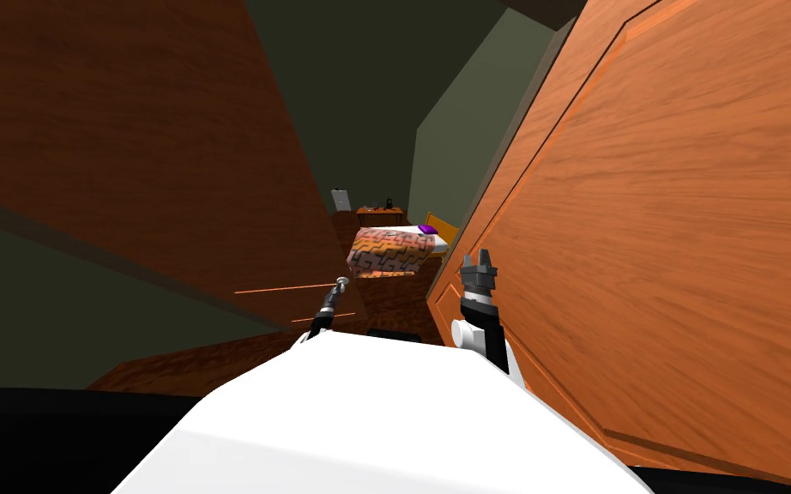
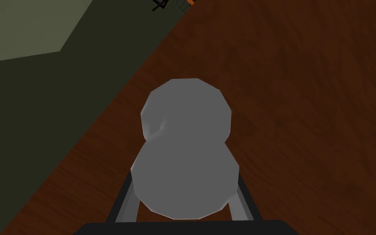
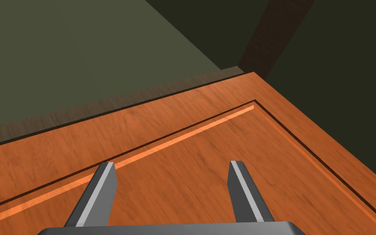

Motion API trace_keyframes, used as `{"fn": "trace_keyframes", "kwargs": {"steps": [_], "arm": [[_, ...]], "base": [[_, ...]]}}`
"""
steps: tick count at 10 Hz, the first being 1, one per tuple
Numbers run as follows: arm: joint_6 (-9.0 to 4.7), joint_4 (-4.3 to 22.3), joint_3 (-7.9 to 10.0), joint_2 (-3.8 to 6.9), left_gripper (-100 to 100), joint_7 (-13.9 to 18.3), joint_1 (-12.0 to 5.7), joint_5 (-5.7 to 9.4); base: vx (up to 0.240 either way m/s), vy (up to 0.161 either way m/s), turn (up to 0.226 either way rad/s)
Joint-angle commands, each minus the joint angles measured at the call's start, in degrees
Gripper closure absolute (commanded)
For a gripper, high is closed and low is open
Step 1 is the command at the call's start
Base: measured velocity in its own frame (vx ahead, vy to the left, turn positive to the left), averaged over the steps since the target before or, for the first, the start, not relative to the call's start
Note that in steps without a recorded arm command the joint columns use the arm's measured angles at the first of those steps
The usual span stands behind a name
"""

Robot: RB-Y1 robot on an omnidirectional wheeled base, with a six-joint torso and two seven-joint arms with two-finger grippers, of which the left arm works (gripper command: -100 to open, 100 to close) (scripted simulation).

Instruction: Pull the door open

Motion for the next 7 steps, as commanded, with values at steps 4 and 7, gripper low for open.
{"fn": "trace_keyframes", "kwargs": {"steps": [4, 7], "arm": [[0.01, 0.3, -2.13, 0.09, 100, 7.0, -0.34, 3.08], [0.00, 0.3, -2.67, 0.24, 100, 10.3, -0.44, 4.15]], "base": [[-0.041, 0.013, -0.052], [-0.041, 0.016, -0.029]]}}
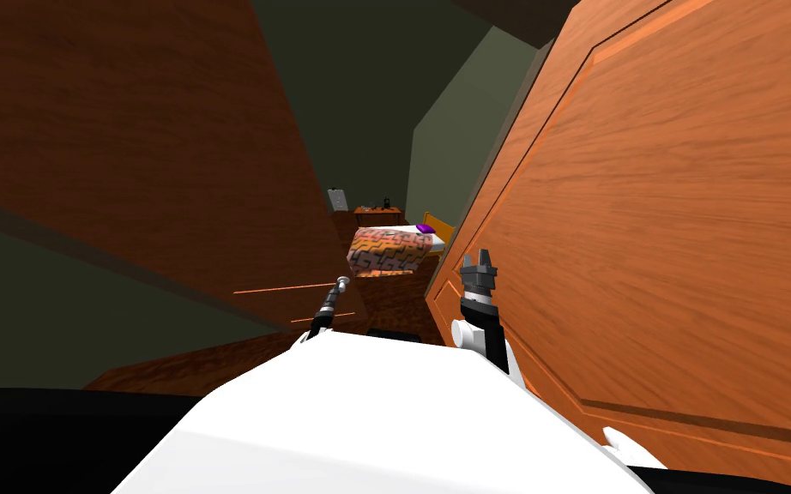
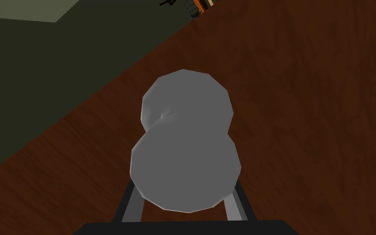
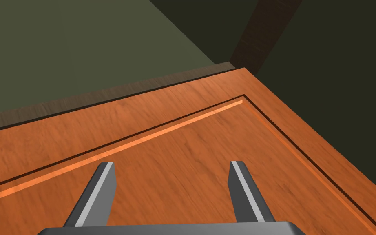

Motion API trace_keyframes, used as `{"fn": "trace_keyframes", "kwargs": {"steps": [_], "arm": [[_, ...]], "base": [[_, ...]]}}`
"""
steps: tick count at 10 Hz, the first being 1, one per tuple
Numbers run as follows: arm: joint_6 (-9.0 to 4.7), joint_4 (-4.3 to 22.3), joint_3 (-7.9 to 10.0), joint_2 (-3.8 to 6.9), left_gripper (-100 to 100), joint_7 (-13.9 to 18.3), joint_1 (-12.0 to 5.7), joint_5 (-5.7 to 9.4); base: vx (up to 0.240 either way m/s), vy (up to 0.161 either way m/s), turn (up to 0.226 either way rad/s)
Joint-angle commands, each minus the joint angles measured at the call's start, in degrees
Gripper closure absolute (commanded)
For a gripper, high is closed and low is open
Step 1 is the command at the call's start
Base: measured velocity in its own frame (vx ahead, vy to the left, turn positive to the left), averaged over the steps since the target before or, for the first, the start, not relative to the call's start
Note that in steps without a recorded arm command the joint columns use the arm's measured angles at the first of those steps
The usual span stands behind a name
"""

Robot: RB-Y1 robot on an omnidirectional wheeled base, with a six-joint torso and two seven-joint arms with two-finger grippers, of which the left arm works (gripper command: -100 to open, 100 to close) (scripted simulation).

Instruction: Pull the door open

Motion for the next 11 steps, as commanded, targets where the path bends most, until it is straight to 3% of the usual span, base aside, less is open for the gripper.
{"fn": "trace_keyframes", "kwargs": {"steps": [1, 4, 5, 7, 10, 11], "arm": [[-0.25, 0.2, -1.22, -0.47, 100, 2.9, -0.31, 1.01], [-0.27, 0.3, -2.35, -0.15, 100, 7.2, -0.52, 3.20], [-0.27, 0.3, -2.35, -0.15, 100, 7.7, -0.52, 3.20], [-0.29, 0.4, -3.51, 0.19, 100, 11.5, -0.74, 5.47], [-0.30, 0.5, -4.09, 0.36, 100, 14.9, -0.85, 6.61], [-0.31, 0.5, -4.67, 0.53, 100, 17.0, -0.96, 7.74]], "base": [[-0.039, 0.014, -0.031], [-0.046, 0.014, -0.060], [-0.038, 0.012, -0.042], [-0.052, 0.017, -0.058], [-0.045, 0.017, -0.043], [-0.045, 0.013, -0.045]]}}
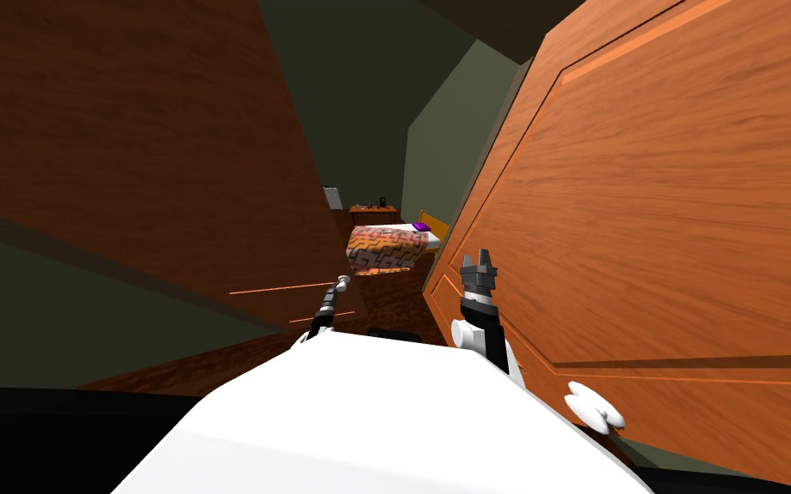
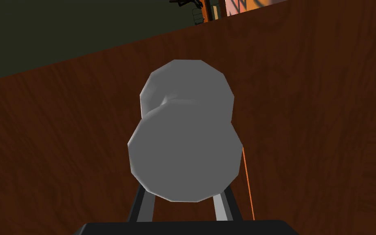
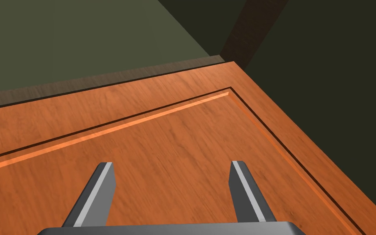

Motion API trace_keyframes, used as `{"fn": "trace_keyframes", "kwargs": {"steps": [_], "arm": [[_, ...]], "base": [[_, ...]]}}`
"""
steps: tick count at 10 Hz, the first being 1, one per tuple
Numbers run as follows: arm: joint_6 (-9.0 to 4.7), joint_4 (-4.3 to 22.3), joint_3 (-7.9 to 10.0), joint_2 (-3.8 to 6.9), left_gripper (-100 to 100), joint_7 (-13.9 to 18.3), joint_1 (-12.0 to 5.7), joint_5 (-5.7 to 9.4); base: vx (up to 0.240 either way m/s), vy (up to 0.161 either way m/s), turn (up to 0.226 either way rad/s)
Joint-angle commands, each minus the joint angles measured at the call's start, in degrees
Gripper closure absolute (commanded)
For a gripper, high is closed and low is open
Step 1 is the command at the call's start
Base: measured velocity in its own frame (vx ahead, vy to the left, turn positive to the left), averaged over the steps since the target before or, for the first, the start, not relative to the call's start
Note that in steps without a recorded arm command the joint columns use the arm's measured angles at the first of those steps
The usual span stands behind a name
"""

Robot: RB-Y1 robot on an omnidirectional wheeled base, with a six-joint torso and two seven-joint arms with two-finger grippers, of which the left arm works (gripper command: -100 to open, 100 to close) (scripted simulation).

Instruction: Pull the door open

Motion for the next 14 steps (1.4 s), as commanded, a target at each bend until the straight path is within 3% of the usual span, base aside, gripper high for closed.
{"fn": "trace_keyframes", "kwargs": {"steps": [1, 2, 3, 5, 6, 7, 8, 11, 13, 14], "arm": [[-0.88, 1.0, -1.19, -0.61, 100, 1.8, -1.03, 0.22], [-0.89, 1.0, -1.79, -0.44, 100, 3.8, -1.14, 1.39], [-0.89, 1.0, -1.79, -0.44, 100, 4.2, -1.14, 1.39], [-0.90, 1.1, -2.99, -0.09, 100, 7.9, -1.37, 3.73], [-0.90, 1.1, -2.99, -0.09, 100, 8.9, -1.37, 3.73], [-0.91, 1.2, -3.58, 0.08, 100, 10.9, -1.48, 4.90], [-0.91, 1.2, -3.58, 0.08, 100, 11.3, -1.48, 4.90], [-0.93, 1.3, -4.78, 0.43, 100, 15.8, -1.70, 7.23], [-0.93, 1.3, -4.78, 0.43, 100, 16.1, -1.70, 7.23], [-0.94, 1.3, -5.38, 0.60, 100, 18.5, -1.81, 8.40]], "base": [[-0.034, 0.014, -0.029], [-0.043, 0.016, -0.054], [-0.038, 0.009, -0.024], [-0.049, 0.014, -0.054], [-0.042, 0.015, -0.050], [-0.043, 0.007, -0.065], [-0.037, 0.009, -0.042], [-0.049, 0.011, -0.051], [-0.023, 0.009, -0.008], [-0.032, 0.004, -0.060]]}}
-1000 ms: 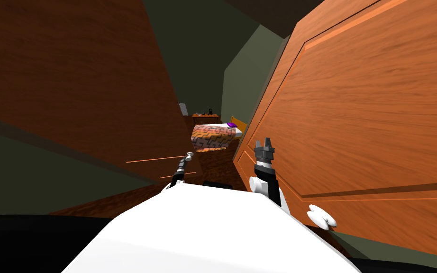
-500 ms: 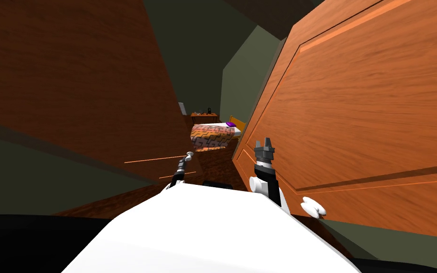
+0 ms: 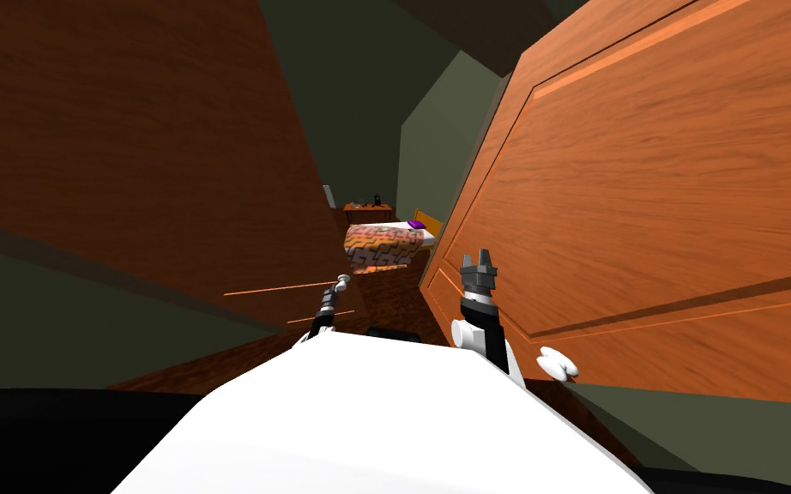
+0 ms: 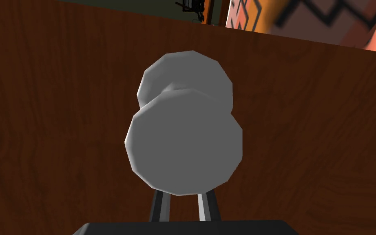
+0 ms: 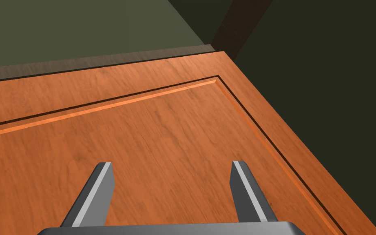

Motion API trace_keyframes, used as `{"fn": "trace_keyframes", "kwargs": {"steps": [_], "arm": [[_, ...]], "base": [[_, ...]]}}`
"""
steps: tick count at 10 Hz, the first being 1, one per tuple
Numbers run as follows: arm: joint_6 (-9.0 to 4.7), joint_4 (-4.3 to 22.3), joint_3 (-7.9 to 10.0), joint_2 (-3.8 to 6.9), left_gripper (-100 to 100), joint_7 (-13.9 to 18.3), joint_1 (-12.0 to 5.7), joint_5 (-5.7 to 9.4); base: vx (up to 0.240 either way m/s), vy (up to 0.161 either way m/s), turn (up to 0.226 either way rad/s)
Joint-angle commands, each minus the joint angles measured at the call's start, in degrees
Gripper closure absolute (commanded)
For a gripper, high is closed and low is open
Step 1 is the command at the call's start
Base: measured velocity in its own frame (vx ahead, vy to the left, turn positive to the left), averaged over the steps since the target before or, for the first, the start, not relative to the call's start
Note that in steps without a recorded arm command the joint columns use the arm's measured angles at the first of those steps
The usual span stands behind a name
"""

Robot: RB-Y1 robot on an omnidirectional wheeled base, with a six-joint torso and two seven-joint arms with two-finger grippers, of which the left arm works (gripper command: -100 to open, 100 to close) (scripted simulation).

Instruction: Pull the door open

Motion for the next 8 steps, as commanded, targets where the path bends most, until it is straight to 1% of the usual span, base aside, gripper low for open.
{"fn": "trace_keyframes", "kwargs": {"steps": [1, 2, 3, 4, 5, 6, 7, 8], "arm": [[0.11, -1.5, -1.72, -0.60, 100, 2.9, -0.69, 1.35], [0.11, -1.5, -1.72, -0.60, 100, 3.5, -0.69, 1.35], [0.10, -1.4, -2.31, -0.42, 100, 5.3, -0.80, 2.52], [0.10, -1.4, -2.31, -0.42, 100, 5.9, -0.80, 2.52], [0.09, -1.4, -2.90, -0.25, 100, 7.9, -0.91, 3.66], [0.09, -1.4, -2.90, -0.25, 100, 8.3, -0.91, 3.66], [1.12, -1.4, -2.49, 0.29, -100, 9.9, 0.47, 4.89], [1.12, -1.6, -2.74, 0.20, -100, 11.2, 0.46, 5.43]], "base": [[-0.059, 0.018, -0.058], [-0.052, 0.019, -0.046], [-0.047, 0.019, -0.095], [-0.035, 0.012, -0.043], [-0.042, 0.006, -0.059], [-0.032, 0.010, -0.031], [-0.033, 0.026, 0.009], [-0.055, 0.025, 0.017]]}}
